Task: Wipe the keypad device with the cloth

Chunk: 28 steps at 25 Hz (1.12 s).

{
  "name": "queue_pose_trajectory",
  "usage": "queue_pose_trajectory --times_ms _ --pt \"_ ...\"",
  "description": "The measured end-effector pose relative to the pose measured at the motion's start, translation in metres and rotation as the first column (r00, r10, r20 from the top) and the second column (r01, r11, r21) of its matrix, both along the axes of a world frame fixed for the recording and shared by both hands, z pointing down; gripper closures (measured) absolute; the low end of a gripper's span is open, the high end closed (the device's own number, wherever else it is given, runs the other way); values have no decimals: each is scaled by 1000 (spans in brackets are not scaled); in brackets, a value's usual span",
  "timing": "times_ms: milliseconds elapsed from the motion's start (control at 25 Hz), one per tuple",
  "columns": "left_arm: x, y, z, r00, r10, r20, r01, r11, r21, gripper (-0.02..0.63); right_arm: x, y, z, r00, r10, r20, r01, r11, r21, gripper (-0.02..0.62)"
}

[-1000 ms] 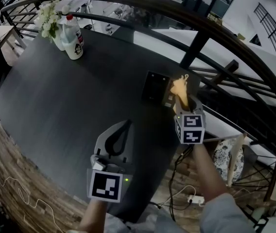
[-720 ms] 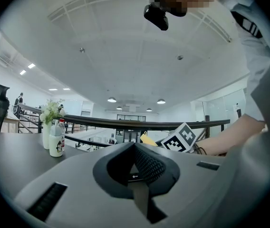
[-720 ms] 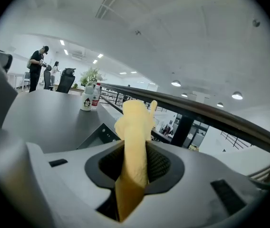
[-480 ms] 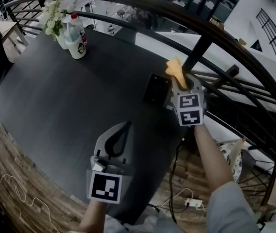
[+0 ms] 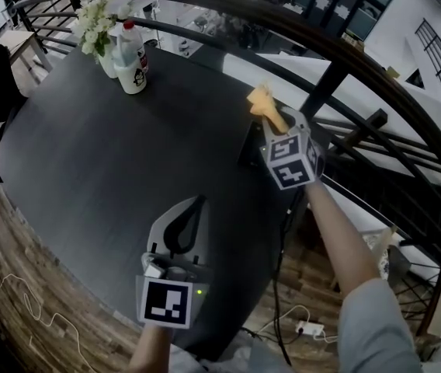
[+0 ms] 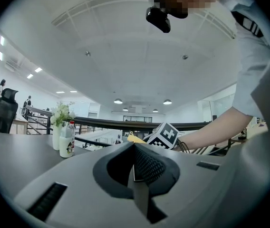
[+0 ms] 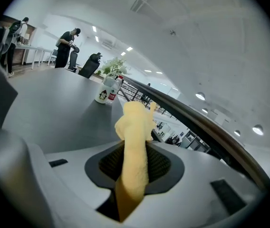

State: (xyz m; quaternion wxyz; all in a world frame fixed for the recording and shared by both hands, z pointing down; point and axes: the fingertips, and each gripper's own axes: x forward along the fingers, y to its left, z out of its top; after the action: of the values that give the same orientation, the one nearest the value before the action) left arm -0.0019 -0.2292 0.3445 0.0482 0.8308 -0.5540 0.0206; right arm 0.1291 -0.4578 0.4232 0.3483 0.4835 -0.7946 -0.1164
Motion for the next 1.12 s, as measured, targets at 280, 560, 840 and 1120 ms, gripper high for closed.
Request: queue_pose_trajectory --times_ms 280,560,840,1120 --pt "-4 2 0 1000 -4 3 4 1000 6 598 -10 1 11 996 -41 -80 38 999 -29 492" --pt "2 6 2 1000 18 24 -18 1000 -2 598 -12 4 17 982 -86 -169 77 995 -57 491" --pt "10 6 2 999 35 23 -35 999 2 598 6 8 17 983 -56 -176 45 997 -64 491" --pt "17 6 2 998 61 18 -61 998 -2 598 32 13 18 988 5 -154 -16 997 -69 489"
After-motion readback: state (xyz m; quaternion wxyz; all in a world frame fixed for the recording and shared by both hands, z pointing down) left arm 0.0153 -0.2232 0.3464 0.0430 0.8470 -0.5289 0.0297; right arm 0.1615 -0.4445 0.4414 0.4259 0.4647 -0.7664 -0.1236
